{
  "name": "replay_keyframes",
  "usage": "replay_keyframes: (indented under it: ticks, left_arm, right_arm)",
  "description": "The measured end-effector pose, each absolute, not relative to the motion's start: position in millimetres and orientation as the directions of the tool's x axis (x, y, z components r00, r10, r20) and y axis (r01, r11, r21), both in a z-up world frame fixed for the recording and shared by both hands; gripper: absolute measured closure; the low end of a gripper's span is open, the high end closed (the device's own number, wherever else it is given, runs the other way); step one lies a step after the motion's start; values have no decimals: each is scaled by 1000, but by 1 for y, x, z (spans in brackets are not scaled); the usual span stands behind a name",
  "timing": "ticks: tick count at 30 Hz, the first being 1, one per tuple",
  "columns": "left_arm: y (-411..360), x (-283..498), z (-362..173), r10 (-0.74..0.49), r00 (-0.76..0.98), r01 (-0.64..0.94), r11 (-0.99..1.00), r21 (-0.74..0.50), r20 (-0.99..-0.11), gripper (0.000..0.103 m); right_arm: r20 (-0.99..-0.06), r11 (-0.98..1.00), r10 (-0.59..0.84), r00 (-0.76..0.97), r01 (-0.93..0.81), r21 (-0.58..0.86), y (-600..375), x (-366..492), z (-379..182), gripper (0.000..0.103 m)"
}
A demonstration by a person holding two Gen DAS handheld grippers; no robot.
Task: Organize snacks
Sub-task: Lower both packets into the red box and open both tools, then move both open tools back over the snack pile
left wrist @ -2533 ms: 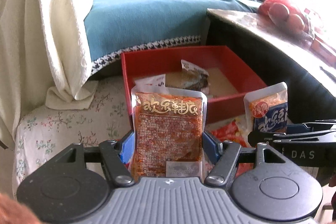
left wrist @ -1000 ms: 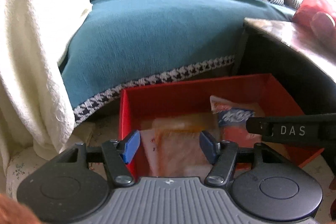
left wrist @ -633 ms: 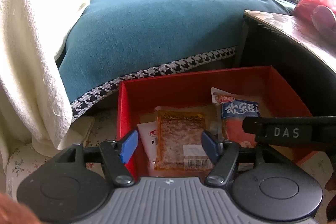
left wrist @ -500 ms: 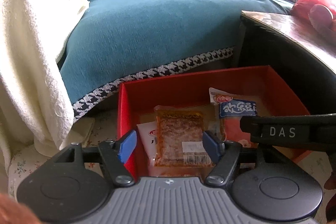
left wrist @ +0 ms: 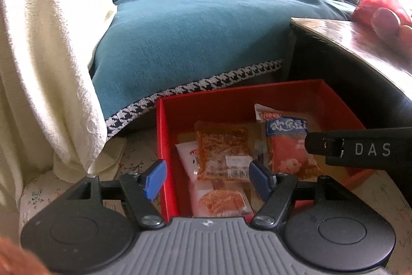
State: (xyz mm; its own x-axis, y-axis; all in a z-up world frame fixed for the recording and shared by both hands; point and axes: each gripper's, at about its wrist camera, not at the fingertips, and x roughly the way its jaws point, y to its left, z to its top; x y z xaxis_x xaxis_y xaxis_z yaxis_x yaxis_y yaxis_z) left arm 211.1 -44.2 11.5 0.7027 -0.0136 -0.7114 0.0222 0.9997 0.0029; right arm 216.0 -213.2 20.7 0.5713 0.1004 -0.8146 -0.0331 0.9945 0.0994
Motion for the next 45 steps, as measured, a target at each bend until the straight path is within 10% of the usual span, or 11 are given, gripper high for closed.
replay_keyframes:
  ticks: [45]
  left_arm:
    - [-8,88,-1,-61,592,10,998,-68,-804,35]
  right_arm:
    - [-886,997,64,459,6,75,-219,61,5,18]
